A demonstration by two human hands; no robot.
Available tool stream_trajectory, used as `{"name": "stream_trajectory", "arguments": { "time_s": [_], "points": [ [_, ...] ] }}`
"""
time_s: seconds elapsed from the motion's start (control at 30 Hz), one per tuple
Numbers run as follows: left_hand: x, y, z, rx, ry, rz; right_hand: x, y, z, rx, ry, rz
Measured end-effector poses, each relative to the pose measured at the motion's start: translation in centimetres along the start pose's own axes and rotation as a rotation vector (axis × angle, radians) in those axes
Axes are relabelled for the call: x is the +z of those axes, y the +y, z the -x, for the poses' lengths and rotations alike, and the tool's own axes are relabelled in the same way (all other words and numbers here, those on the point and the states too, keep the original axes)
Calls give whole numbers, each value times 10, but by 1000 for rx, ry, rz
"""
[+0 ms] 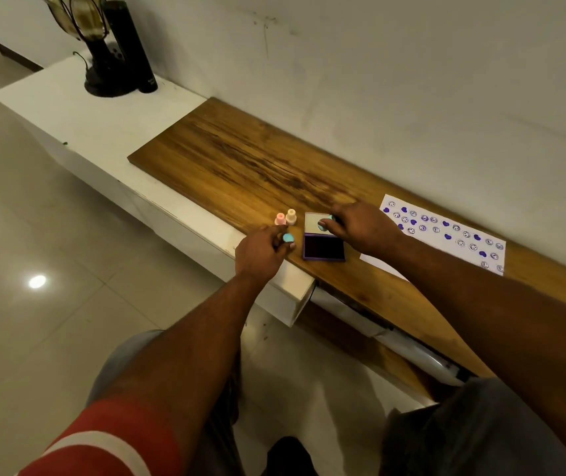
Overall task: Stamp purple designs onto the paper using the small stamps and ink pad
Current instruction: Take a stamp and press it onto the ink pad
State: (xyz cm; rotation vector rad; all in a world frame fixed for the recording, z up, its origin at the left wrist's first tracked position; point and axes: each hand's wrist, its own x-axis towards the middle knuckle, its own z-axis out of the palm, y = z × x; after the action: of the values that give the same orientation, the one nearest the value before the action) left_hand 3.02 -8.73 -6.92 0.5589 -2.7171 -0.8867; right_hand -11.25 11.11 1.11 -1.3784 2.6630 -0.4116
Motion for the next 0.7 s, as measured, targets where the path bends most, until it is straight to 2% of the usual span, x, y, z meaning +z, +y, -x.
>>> {"name": "stream_trajectory", "arguments": {
  "time_s": [0.1,0.2,0.27,0.4,0.57,0.63,0.7],
  "points": [
    [1,6,4,36,47,-13,2,3,9,24,31,20],
    [1,21,2,195,27,-49,7,2,17,86,86,32],
    [4,34,-5,282,-19,-158,11,0,21,144,112,33],
    [10,47,-20,241,-134,-336,13,0,25,204,82,77],
    [15,47,-25,147,-209,-349,-1,-7,17,172,26,148],
    [18,46,-25,108,-215,-332,-22,-15,8,128,166,144],
    [19,45,-26,81,-232,-319,-46,-23,-5,114,421,178]
  ]
}}
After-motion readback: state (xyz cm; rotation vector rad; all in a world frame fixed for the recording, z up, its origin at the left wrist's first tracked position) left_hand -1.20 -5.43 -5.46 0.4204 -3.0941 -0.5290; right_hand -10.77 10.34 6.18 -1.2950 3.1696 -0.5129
